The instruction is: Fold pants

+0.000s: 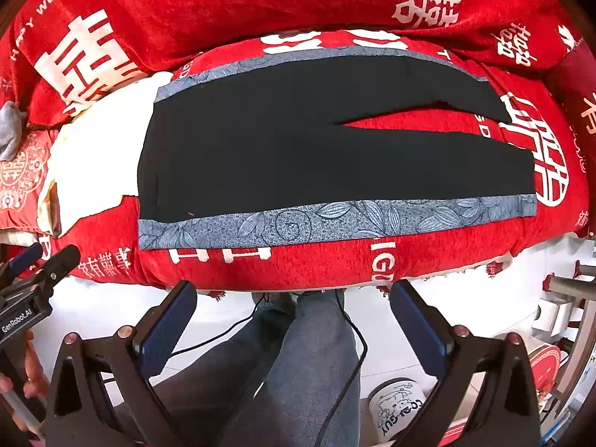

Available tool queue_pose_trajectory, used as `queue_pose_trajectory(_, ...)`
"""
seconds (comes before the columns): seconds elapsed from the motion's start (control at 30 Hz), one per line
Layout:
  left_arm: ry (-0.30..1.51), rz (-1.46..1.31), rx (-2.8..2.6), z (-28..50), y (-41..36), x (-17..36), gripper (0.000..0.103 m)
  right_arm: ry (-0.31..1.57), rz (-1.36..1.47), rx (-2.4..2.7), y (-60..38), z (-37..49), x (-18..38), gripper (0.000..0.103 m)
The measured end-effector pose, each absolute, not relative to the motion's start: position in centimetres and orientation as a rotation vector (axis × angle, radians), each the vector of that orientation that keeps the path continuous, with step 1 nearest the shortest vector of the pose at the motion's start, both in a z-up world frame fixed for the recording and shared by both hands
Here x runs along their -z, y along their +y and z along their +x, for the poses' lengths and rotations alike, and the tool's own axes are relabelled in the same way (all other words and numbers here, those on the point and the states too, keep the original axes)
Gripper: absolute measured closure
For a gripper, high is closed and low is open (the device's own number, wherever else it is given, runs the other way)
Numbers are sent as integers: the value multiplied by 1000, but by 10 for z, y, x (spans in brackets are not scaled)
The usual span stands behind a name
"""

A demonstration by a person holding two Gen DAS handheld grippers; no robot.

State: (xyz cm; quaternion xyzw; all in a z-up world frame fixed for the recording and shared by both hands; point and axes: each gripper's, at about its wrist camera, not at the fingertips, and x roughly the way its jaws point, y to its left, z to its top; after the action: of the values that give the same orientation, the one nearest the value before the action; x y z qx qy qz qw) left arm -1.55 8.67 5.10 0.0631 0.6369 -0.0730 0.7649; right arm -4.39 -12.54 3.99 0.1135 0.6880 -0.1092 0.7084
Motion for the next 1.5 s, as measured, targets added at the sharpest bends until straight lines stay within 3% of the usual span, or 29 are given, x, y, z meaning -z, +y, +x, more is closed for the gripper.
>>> queue_pose_trajectory(1.5, 1375, 151, 152, -15, 94, -49, 0, 1540, 257, 274, -122, -44, -39, 0)
